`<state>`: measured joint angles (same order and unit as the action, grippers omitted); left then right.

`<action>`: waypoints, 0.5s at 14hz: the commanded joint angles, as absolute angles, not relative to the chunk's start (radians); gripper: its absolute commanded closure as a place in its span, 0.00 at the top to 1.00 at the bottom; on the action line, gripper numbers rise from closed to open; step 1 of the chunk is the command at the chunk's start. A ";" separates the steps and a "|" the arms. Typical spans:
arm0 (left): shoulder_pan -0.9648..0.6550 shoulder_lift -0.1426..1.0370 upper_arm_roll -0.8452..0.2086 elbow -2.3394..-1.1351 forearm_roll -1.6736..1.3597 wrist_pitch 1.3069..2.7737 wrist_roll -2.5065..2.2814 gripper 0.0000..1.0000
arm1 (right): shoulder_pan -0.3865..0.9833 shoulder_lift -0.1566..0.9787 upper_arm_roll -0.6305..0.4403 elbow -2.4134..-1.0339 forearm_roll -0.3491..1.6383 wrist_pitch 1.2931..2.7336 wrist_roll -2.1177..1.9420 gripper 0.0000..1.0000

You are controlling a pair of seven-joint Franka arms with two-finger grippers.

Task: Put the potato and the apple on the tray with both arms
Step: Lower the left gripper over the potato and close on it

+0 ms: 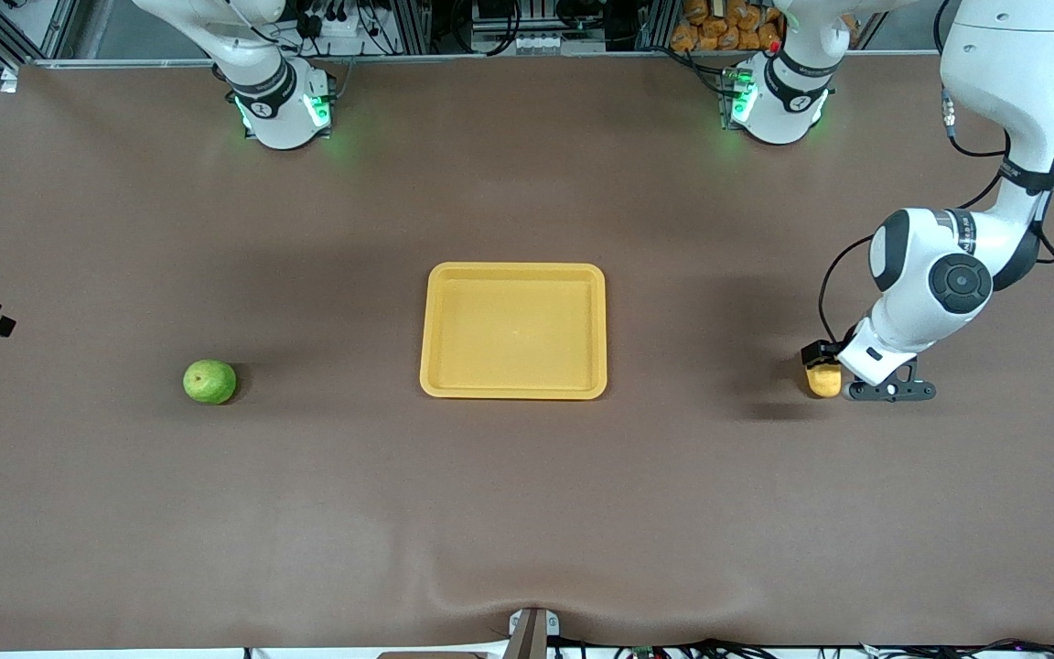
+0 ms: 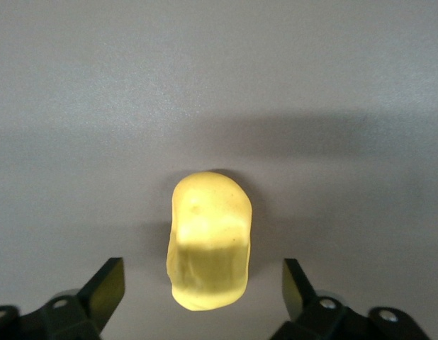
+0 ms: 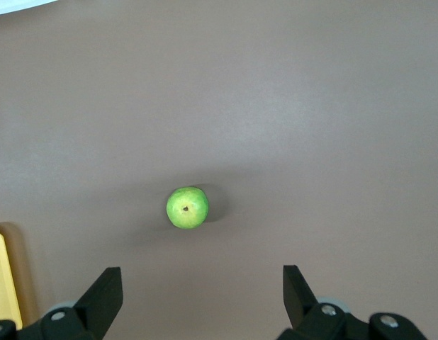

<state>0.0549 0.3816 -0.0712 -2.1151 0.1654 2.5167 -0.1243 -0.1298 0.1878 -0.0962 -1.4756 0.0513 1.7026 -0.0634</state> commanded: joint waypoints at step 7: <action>0.058 0.434 -0.069 -2.097 0.195 2.585 -0.149 0.82 | -0.149 0.199 -0.084 -1.448 0.044 1.694 -0.063 1.00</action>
